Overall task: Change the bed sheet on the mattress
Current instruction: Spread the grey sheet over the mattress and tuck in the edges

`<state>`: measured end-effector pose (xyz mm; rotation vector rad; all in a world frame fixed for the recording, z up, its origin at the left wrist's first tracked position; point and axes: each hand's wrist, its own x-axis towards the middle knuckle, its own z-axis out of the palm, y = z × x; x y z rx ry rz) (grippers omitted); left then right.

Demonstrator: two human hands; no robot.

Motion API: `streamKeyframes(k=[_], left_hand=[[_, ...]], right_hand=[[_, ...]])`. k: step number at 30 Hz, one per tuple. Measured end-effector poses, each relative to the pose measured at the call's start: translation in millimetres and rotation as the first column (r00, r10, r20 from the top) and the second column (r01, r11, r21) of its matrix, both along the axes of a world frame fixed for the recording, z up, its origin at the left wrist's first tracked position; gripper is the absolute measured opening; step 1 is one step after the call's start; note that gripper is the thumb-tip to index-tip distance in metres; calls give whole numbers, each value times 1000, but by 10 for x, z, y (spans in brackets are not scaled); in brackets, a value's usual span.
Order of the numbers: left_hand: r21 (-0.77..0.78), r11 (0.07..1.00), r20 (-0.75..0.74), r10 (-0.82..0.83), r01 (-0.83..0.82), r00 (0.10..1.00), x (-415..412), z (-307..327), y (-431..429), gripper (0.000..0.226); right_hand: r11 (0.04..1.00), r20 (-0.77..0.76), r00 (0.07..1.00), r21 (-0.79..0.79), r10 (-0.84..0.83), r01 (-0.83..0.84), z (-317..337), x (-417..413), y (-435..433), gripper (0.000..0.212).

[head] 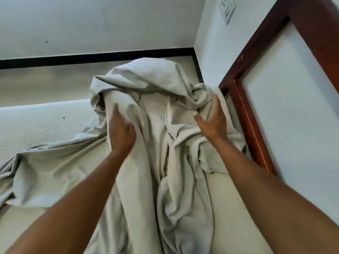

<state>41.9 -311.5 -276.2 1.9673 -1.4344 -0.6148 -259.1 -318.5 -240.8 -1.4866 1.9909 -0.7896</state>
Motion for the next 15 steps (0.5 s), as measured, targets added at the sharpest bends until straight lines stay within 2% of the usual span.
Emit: streamKeyframes(k=[3,4,5,7,9,10,12,14,15], left_hand=[[31,986,37,-167,166,985,-415,-164,749,37],[74,969,25,-237,235,971,-536,-232,970,34],[142,944,4,-301,298,954,-650,-295,1168,39],[298,874,-112,-367,384,923,-819,-422,1412,63],[409,805,-275,-340,429,899,-940,-499,1475,81],[439,794,-307,-306,420,901,-988,-512,1449,80],[471,812,-290,-226,344,930,-1076,-491,1330,54],[375,881,-209,-225,290,952,-1219,-346,1266,30],[276,905,-187,-280,324,941,-1308,-261,1290,29]], right_hand=[[972,-145,963,36,-225,233,-397,-20,818,73],[941,-190,932,79,-308,328,-556,-35,1078,72],[896,-211,901,161,-379,414,-650,-39,1305,78],[795,-78,870,374,-486,477,-816,-62,1627,94],[747,79,821,472,-565,468,-872,-155,1737,86],[732,110,805,501,-583,462,-862,-222,1723,78],[721,145,786,521,-601,456,-779,-333,1631,70],[741,169,772,464,-613,486,-643,-438,1545,63],[751,190,761,424,-620,506,-568,-491,1519,60]])
